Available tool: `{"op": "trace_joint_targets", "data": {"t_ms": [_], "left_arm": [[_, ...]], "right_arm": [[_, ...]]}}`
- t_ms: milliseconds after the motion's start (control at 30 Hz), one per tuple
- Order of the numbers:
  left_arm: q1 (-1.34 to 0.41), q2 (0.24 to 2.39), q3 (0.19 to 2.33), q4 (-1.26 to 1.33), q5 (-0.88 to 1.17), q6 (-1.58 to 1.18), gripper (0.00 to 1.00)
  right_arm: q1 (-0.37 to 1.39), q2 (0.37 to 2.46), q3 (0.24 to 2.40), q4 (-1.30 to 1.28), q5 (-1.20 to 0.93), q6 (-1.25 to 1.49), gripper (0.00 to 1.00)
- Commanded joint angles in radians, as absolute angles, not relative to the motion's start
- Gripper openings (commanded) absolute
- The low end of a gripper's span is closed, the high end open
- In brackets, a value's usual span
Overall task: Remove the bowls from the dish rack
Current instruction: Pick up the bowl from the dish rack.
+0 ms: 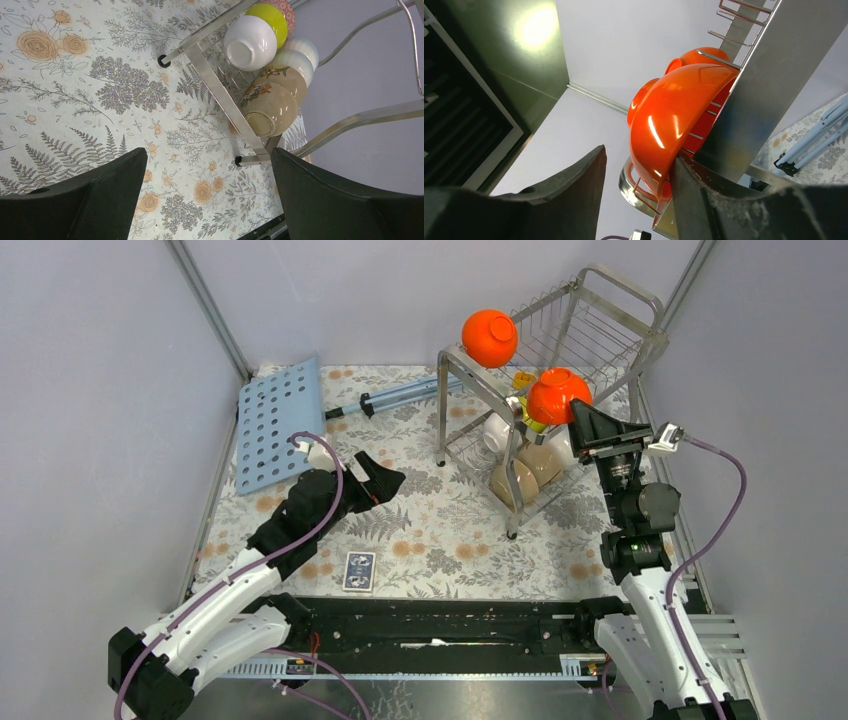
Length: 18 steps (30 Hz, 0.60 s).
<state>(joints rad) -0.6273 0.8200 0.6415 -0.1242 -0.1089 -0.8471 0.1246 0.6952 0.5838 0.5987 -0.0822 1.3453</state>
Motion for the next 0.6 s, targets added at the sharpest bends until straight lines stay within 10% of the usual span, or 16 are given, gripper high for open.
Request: {"op": "trace_joint_targets", "data": {"t_ms": [0,567], "left_arm": [[-0.629,0.809,0.661,-0.071,-0.107,-0.854,0.99],[-0.629,0.795,0.654,-0.077,-0.127,-0.847,0.99]], "right_arm": [[0.099,0.731,0.538,0.673,-0.128,1.372,0.54],[0.062,0.852,0.476,0.983,-0.236,1.454,0.21]]}}
